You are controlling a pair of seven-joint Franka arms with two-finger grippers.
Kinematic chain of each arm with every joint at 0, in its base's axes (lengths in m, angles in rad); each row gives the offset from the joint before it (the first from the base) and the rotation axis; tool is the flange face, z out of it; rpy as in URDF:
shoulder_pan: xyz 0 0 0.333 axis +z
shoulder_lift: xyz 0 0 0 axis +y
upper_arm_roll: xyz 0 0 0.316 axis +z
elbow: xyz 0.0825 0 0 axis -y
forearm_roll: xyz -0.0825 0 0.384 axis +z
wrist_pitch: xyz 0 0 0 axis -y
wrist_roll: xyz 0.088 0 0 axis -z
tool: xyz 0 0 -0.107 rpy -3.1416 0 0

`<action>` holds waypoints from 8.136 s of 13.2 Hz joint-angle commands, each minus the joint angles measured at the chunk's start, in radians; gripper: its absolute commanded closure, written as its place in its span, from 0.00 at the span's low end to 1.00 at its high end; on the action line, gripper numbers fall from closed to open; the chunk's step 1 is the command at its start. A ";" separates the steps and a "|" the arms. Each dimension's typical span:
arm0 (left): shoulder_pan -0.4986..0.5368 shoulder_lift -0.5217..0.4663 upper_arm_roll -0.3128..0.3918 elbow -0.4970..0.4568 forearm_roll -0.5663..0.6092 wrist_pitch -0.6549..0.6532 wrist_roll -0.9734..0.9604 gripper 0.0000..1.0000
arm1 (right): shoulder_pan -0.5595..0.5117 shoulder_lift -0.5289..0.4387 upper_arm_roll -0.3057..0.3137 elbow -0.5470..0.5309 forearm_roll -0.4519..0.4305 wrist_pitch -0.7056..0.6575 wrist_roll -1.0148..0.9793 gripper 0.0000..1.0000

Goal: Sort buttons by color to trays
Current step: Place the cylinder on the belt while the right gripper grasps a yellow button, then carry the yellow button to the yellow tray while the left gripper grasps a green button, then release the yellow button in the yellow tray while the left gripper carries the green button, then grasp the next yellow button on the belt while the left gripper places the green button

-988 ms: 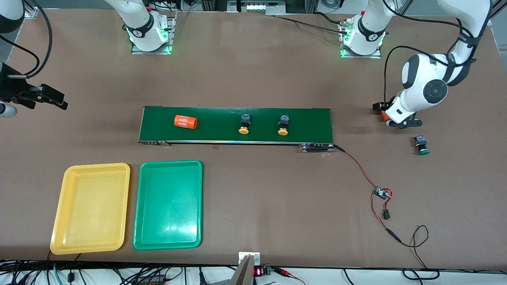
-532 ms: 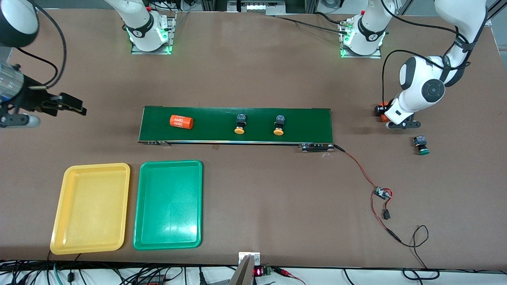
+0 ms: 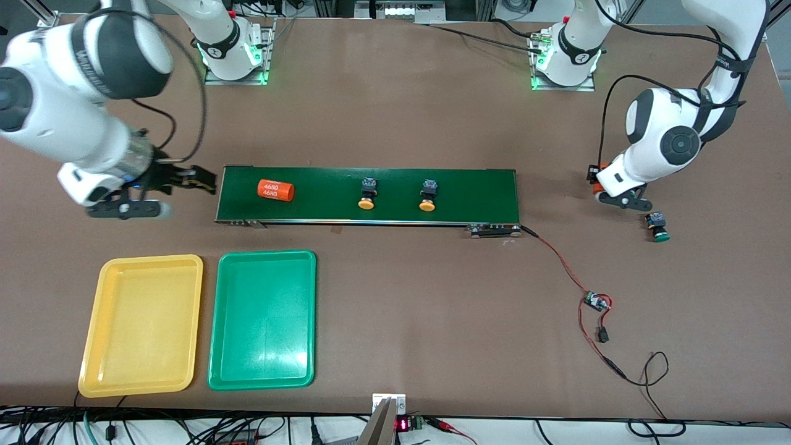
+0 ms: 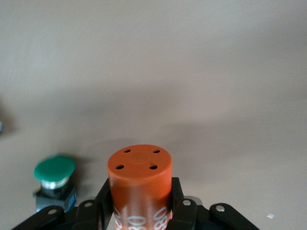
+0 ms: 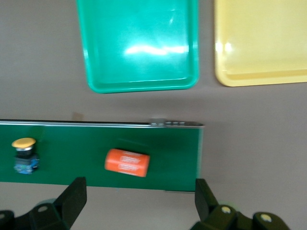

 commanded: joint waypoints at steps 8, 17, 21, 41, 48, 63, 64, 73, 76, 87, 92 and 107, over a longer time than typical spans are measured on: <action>-0.072 0.074 -0.326 0.235 -0.016 -0.042 0.376 0.81 | 0.185 0.065 0.032 -0.165 0.012 0.232 0.204 0.00; -0.161 0.237 -0.378 0.315 0.040 0.047 0.509 0.20 | 0.304 0.183 0.099 -0.209 -0.006 0.433 0.415 0.00; -0.159 0.179 -0.377 0.314 0.033 0.021 0.496 0.00 | 0.315 0.212 0.099 -0.226 -0.029 0.439 0.401 0.00; -0.152 0.094 0.292 0.187 0.055 -0.300 0.053 0.00 | 0.301 0.253 0.032 -0.234 -0.031 0.438 0.406 0.74; -0.121 0.100 0.379 -0.037 0.166 0.116 0.174 0.00 | 0.115 0.273 -0.117 -0.084 -0.054 0.435 0.101 0.73; -0.104 0.065 0.209 0.194 -0.082 -0.314 0.193 0.87 | -0.186 0.578 -0.106 0.191 -0.089 0.472 -0.429 0.71; -0.104 0.068 0.167 0.241 -0.128 -0.368 0.177 0.87 | -0.188 0.592 -0.106 0.212 -0.037 0.467 -0.427 0.71; -0.165 0.143 -0.191 0.337 -0.368 -0.256 -0.456 0.84 | -0.223 0.565 -0.108 0.228 0.031 0.376 -0.429 0.00; -0.219 0.210 -0.229 0.337 -0.369 -0.119 -0.591 0.84 | -0.182 0.458 -0.106 0.225 0.102 0.167 -0.374 0.00; -0.196 0.043 -0.153 0.397 -0.351 -0.393 -0.600 0.00 | 0.140 0.276 -0.106 0.105 0.098 0.128 0.045 0.00; -0.194 0.068 0.040 0.384 -0.046 -0.456 -0.451 0.00 | 0.283 0.276 -0.108 0.104 0.068 0.148 0.188 0.00; -0.030 0.325 0.352 0.329 -0.032 0.102 0.061 0.00 | 0.389 0.230 -0.108 -0.146 0.034 0.157 0.398 0.00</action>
